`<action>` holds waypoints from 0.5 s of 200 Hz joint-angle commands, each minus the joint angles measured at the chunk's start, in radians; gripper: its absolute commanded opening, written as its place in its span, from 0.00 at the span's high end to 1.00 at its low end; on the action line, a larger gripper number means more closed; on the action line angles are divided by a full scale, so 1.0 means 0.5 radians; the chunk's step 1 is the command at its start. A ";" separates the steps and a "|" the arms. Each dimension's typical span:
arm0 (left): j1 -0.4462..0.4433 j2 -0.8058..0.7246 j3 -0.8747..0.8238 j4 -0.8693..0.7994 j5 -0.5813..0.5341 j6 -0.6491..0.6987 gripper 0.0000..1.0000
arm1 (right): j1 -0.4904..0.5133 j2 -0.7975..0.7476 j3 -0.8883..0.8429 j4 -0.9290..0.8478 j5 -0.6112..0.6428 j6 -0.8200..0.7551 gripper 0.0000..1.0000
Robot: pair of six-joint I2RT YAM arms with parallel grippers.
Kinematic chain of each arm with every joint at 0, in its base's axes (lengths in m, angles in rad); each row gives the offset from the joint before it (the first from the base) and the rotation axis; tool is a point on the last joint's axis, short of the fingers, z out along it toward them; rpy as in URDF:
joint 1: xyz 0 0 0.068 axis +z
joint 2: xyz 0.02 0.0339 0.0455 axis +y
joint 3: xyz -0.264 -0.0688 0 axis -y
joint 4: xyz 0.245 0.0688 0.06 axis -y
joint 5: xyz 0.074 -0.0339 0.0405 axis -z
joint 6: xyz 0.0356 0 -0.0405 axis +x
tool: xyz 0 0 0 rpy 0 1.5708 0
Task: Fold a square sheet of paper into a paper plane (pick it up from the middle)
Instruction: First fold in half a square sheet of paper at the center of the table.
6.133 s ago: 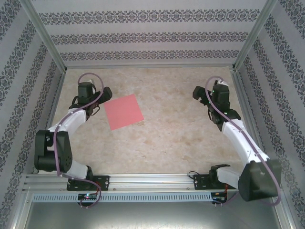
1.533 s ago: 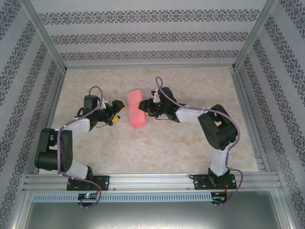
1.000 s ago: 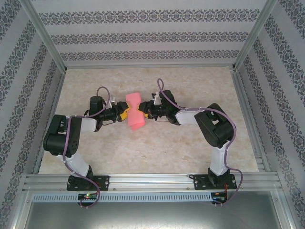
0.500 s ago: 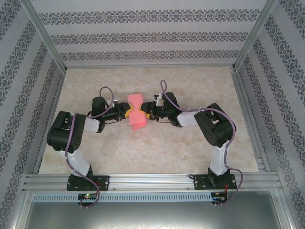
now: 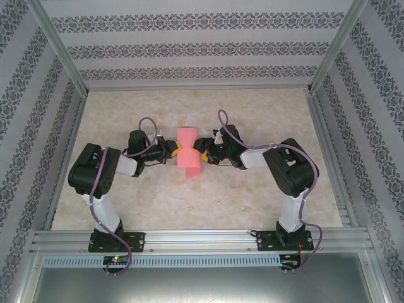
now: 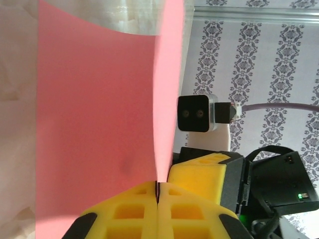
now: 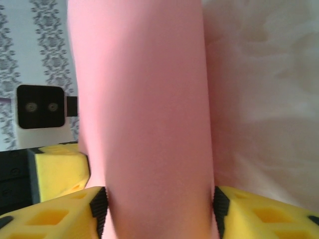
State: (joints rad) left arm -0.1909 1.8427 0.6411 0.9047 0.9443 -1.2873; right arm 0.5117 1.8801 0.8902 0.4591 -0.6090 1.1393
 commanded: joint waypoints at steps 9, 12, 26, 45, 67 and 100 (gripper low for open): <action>-0.087 0.003 0.046 -0.025 -0.053 0.097 1.00 | -0.037 -0.241 0.063 -0.583 0.212 -0.401 0.32; -0.093 0.006 0.046 -0.032 -0.058 0.100 1.00 | -0.040 -0.254 0.071 -0.623 0.228 -0.422 0.31; -0.136 0.015 0.053 -0.043 -0.077 0.116 1.00 | -0.058 -0.299 0.079 -0.754 0.273 -0.494 0.28; -0.203 0.044 0.085 -0.055 -0.084 0.124 1.00 | -0.084 -0.359 0.054 -0.841 0.338 -0.563 0.21; -0.272 0.070 0.117 -0.048 -0.113 0.125 1.00 | -0.121 -0.440 0.017 -0.878 0.368 -0.619 0.19; -0.359 0.107 0.159 -0.098 -0.156 0.162 1.00 | -0.155 -0.476 0.025 -1.006 0.347 -0.710 0.20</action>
State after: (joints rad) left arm -0.3420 1.8709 0.6945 0.8749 0.8898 -1.2530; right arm 0.4465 1.6691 0.9092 0.0368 -0.4522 0.8551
